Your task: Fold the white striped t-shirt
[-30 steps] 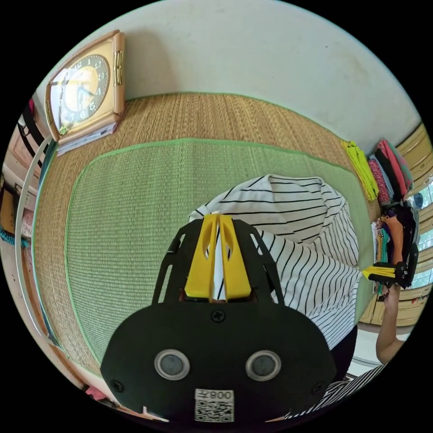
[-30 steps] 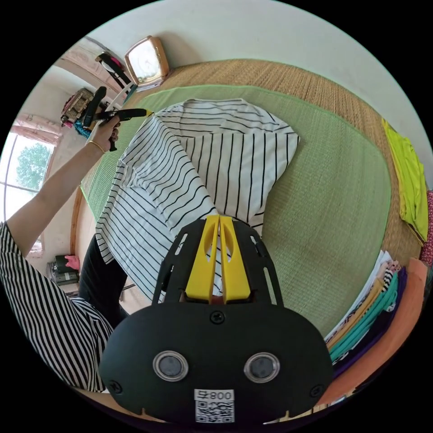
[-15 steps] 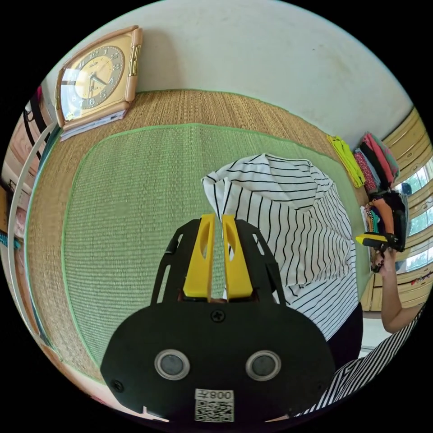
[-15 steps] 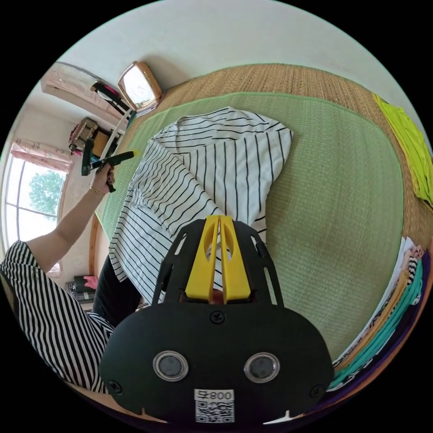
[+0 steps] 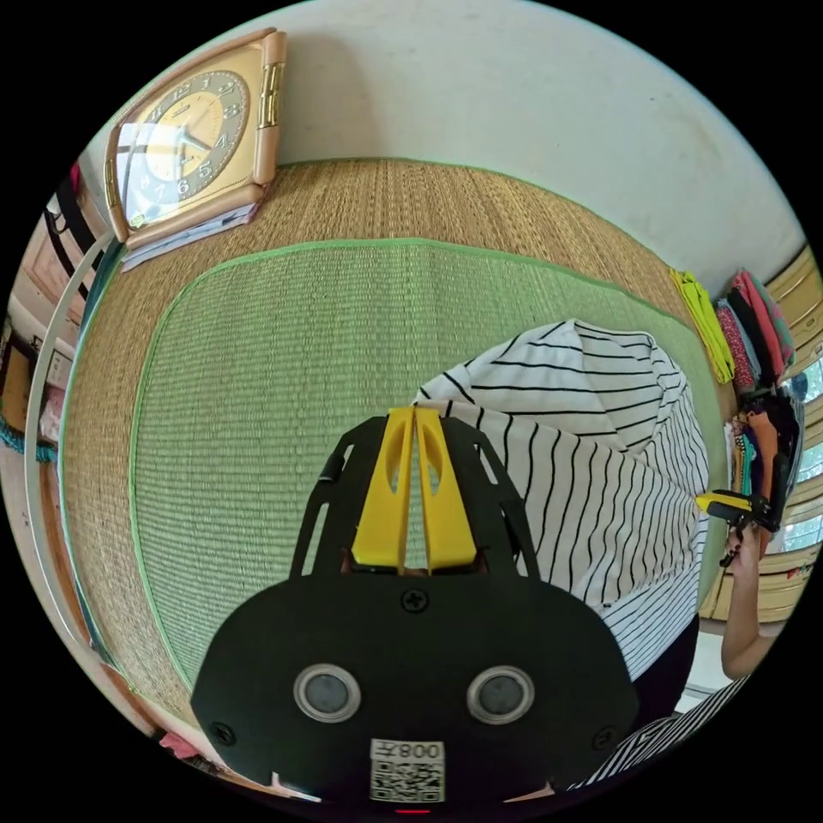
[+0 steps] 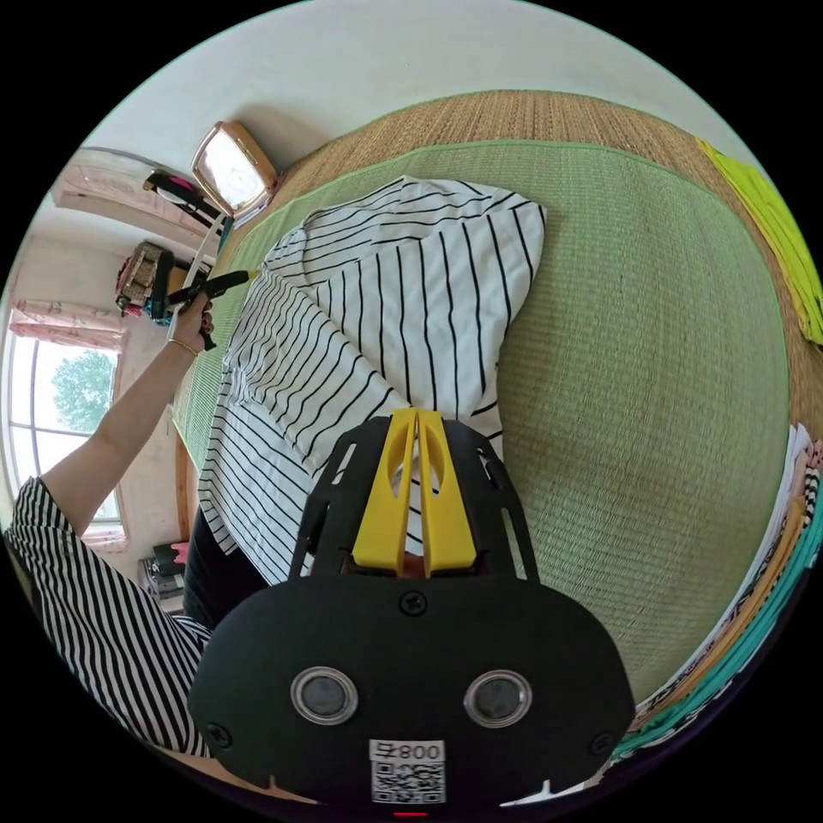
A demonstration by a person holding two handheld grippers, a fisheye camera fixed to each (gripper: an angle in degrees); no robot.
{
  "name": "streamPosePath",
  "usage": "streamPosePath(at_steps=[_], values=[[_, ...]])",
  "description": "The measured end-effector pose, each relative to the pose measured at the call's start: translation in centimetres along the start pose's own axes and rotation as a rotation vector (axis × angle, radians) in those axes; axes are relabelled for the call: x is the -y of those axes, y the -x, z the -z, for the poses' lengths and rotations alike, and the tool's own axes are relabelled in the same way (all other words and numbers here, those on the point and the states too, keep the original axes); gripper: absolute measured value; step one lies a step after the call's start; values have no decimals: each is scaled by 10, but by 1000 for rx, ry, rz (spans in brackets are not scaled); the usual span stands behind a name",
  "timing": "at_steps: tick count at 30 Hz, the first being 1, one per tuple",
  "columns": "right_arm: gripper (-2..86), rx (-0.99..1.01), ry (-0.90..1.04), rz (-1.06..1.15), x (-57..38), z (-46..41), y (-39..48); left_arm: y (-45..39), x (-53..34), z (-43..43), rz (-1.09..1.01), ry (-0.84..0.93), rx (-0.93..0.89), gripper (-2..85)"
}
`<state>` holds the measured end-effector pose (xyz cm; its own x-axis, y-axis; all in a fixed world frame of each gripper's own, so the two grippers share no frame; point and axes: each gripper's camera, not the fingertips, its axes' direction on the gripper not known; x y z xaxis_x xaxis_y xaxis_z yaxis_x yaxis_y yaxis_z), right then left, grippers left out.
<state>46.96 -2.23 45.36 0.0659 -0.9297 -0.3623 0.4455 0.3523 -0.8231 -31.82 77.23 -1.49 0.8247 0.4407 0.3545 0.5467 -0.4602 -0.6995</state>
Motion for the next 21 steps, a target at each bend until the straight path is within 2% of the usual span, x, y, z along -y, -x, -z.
streamPosePath(at_steps=[4, 8, 10, 12, 13, 14, 16, 17, 21], values=[[0, 8, -8, -26, 1, 4, -10, 15, -8, 11, 52, -24, 53, 1], [0, 10, -56, -28, -1, 22, -8, 2, -29, 38, -60, -119, -168, 1], [0, -19, -76, -16, -1, 27, -4, -13, -41, 40, -131, -106, -200, 1], [0, -36, -76, -29, 1, 26, -7, -21, -49, 31, -170, -51, -170, 1], [0, -53, -63, -47, 3, 23, -12, -18, -51, 21, -163, 1, -88, 1], [0, -67, -62, -52, 3, 20, -16, -12, -55, 17, -183, -14, -85, 1], [0, -10, -74, -95, 2, 24, -25, 5, -56, 19, -90, -9, -162, 1], [0, -24, -73, -101, 1, 28, -23, 8, -57, 25, -66, -21, -137, 1], [0, -50, -139, -75, -3, 47, -8, -2, -75, 48, -146, -81, -154, 1]])
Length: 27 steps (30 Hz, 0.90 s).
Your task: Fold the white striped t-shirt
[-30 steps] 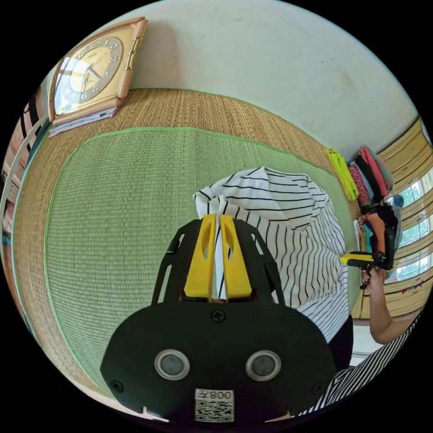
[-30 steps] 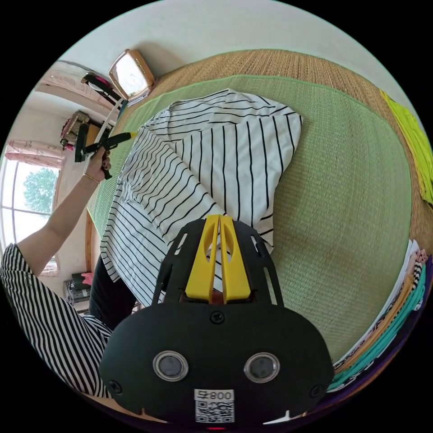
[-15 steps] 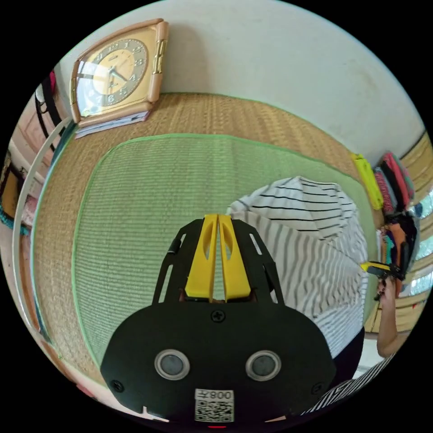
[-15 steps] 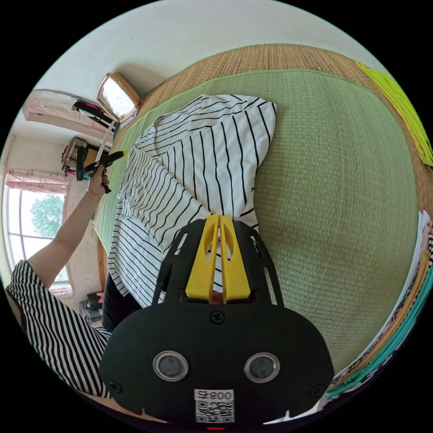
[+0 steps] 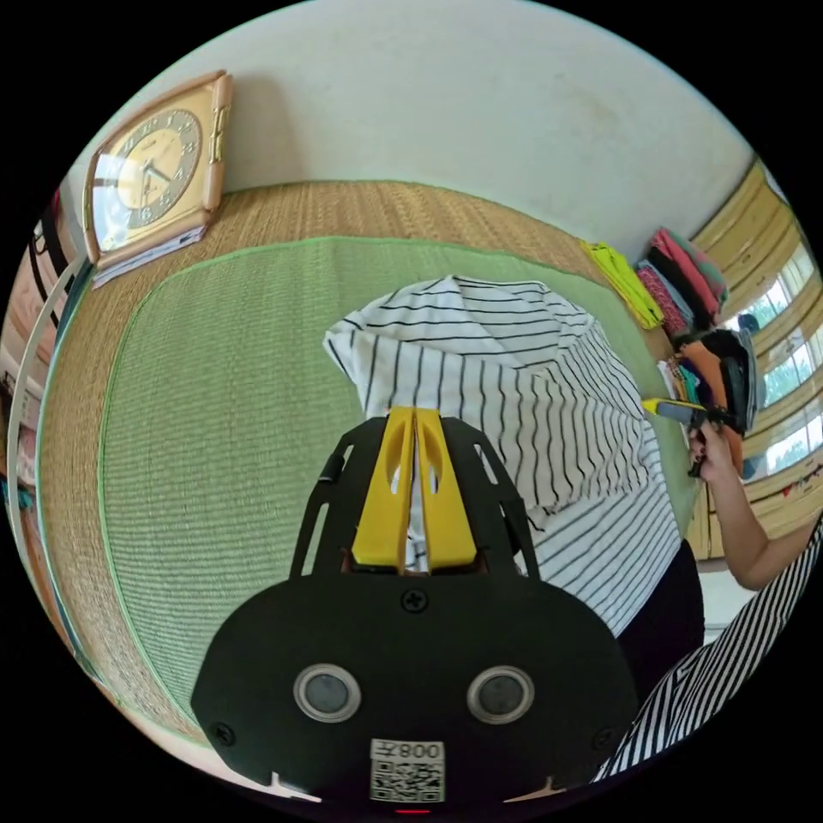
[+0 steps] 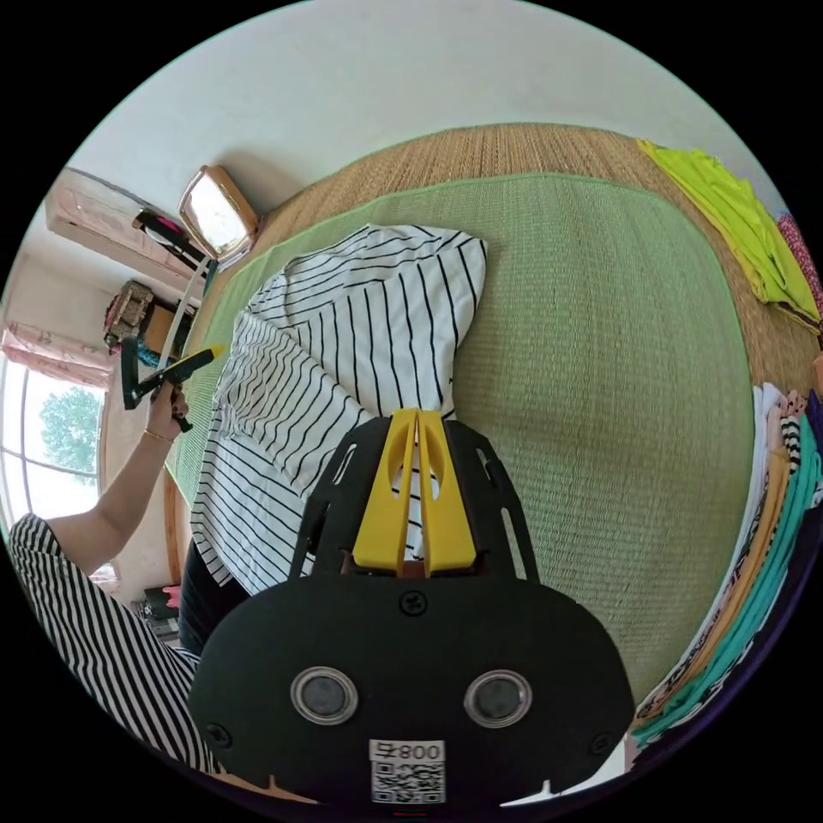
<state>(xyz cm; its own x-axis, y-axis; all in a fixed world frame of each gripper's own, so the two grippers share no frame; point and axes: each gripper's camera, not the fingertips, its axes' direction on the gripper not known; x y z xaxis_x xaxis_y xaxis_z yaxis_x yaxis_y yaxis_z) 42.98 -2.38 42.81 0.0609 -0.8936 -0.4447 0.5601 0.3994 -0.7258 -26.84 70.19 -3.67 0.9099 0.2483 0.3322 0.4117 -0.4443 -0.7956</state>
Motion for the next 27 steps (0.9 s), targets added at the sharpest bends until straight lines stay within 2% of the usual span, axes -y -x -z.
streamPosePath(at_steps=[3, 9, 12, 17, 23, 27], values=[[0, -43, 73, -11, 7, -22, -4, 3, -16, -16, 2, 136, 91, 1], [1, -82, 5, 43, -4, 3, 21, 10, -47, 29, 75, -29, -52, 1], [1, -79, 98, 55, -7, -21, 25, 11, -56, 3, 76, 140, -9, 2], [1, -56, 61, 34, -17, -5, 31, 18, -69, 33, 145, 26, -71, 2], [1, -8, 39, 58, -19, 6, 44, 26, -77, 27, 191, 12, -165, 2], [2, -44, 49, 138, 22, -7, 71, 23, -40, 4, 148, 44, -128, 4]])
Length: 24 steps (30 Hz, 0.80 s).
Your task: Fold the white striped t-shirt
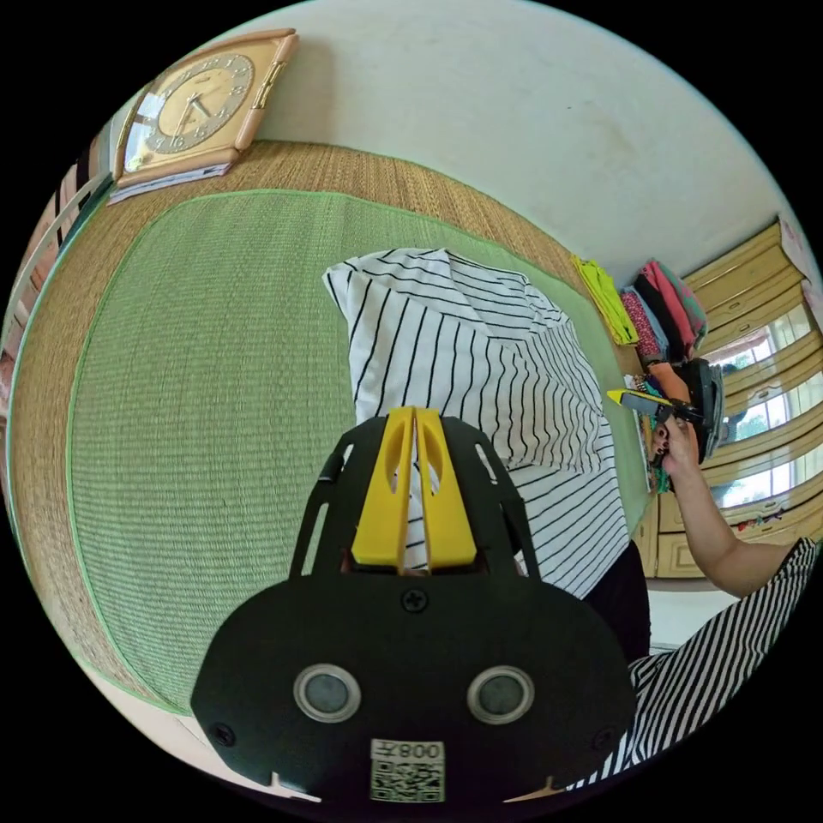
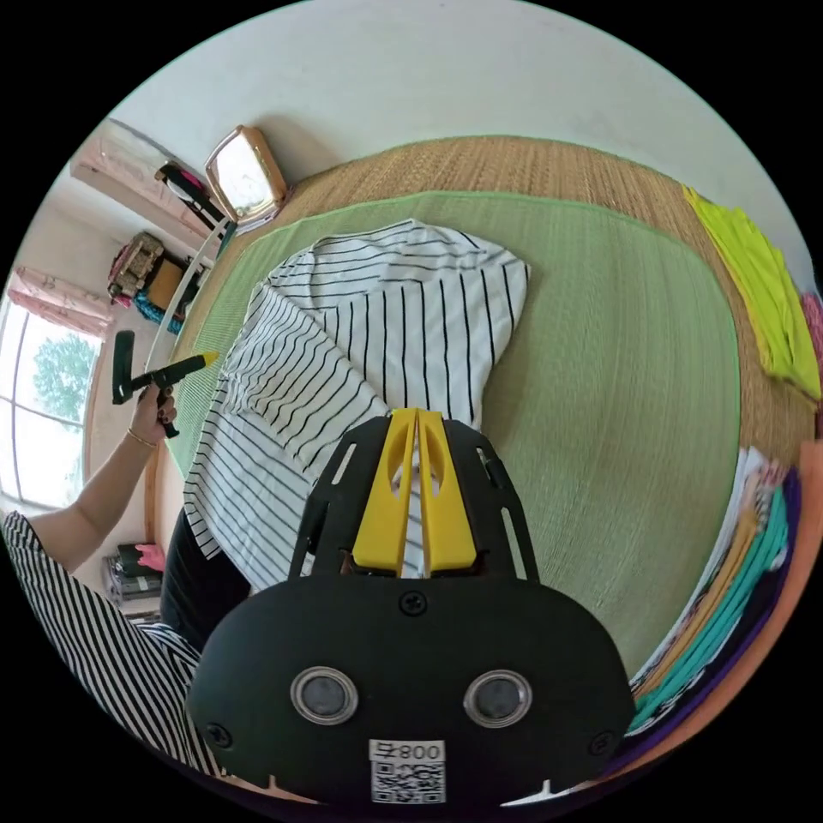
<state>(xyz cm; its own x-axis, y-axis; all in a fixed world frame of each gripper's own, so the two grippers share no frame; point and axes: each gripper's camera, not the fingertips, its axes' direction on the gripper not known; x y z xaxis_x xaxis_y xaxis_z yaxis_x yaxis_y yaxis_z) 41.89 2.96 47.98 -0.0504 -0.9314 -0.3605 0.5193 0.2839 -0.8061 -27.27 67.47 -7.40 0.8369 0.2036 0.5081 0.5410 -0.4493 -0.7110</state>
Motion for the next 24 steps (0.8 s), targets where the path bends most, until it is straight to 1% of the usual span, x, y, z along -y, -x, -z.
streamPosePath(at_steps=[2, 5, 8, 10, 12, 14, 15, 16, 17, 19, 24], values=[[5, -83, 7, 57, 43, -10, 13, -4, 30, -13, -30, 1, 80, 8], [14, -196, 5, 46, 94, -21, 7, 1, 63, -22, -26, -31, 149, 18], [42, -223, -49, -21, 124, -17, -17, 12, 82, -22, -19, -84, 177, 45], [58, -187, -61, -67, 136, -17, -37, 24, 89, -25, 10, -91, 199, 58], [61, -138, -66, -95, 143, -22, -54, 36, 94, -34, 42, -77, 187, 61], [58, -120, -22, -127, 152, -40, -68, 49, 98, -55, 83, -22, 139, 46], [56, -121, -5, -131, 154, -46, -70, 51, 98, -58, 95, -19, 144, 38], [44, -130, 11, -136, 155, -54, -71, 49, 97, -59, 84, -54, 152, 27], [24, -151, -10, -127, 154, -52, -67, 48, 100, -63, 77, -43, 136, 17], [12, -139, 12, -94, 156, -57, -61, 43, 104, -67, 56, -47, 160, 10], [3, -204, 17, -68, 157, -55, -52, 40, 117, -70, 51, -82, 128, 2]])
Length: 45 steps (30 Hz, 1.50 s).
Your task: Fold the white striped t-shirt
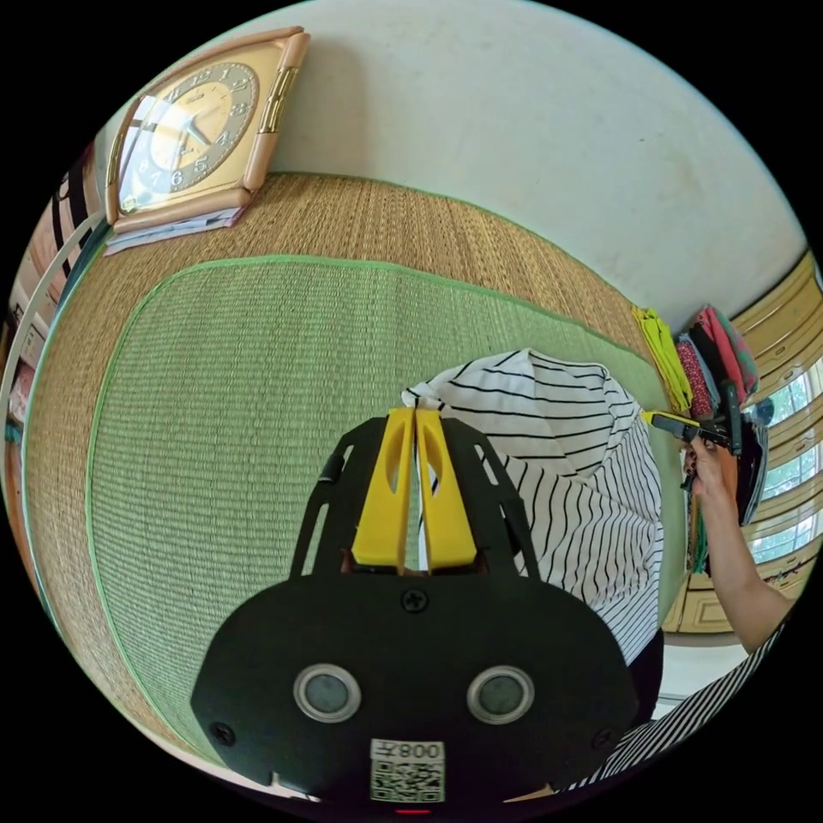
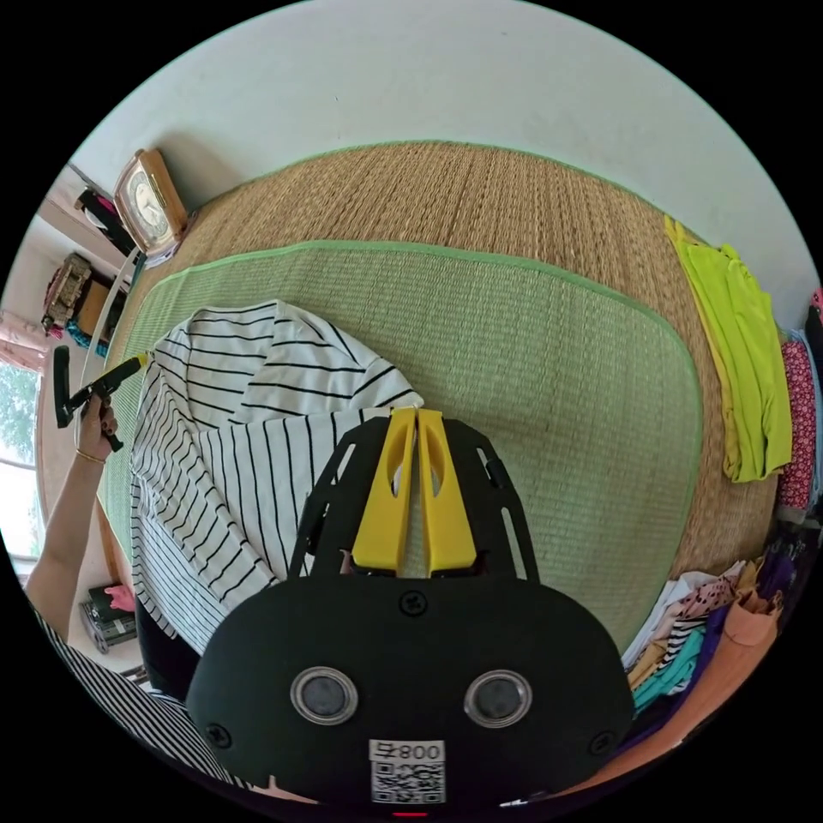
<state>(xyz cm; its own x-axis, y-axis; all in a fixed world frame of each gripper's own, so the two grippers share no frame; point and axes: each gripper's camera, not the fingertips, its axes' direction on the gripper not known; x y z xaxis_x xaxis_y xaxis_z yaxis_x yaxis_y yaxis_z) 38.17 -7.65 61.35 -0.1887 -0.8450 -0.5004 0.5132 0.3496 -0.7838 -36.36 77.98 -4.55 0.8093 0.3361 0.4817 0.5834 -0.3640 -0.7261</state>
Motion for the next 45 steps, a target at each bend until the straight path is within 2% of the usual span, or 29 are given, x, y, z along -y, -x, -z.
streamPosePath(at_steps=[9, 13, 17, 21, 26, 29, 32, 35, 37, 40, 45], values=[[1, 7, -21, -14, 17, 26, -15, 0, 26, -14, -25, -36, -27, 2], [1, 22, 53, -54, 15, 1, -26, 12, 23, -41, 7, 34, 6, 6], [2, 91, 6, -75, -2, 13, -39, 21, 12, -38, -16, -8, -8, 20], [1, 61, -75, -72, -14, 37, -35, 19, 8, -31, -46, -71, 7, 33], [1, 111, -129, 34, -7, 51, 10, 9, 6, -36, -54, -151, 136, 24], [1, 166, -109, 96, 5, 35, 40, 7, 7, -52, -107, -153, 34, 14], [1, 171, -66, 127, 18, 11, 63, -1, 16, -84, -172, -85, -57, 7], [1, 144, -13, 132, 26, -12, 74, -3, 28, -125, -197, -2, -107, 4], [1, 156, -33, 118, 26, -11, 71, 1, 35, -151, -189, 56, -75, 3], [0, 176, -31, 90, 24, -7, 63, 14, 39, -161, -147, 48, -115, 3], [1, 172, -59, 88, -15, 27, 52, 39, 4, -130, -161, -14, -186, 8]])
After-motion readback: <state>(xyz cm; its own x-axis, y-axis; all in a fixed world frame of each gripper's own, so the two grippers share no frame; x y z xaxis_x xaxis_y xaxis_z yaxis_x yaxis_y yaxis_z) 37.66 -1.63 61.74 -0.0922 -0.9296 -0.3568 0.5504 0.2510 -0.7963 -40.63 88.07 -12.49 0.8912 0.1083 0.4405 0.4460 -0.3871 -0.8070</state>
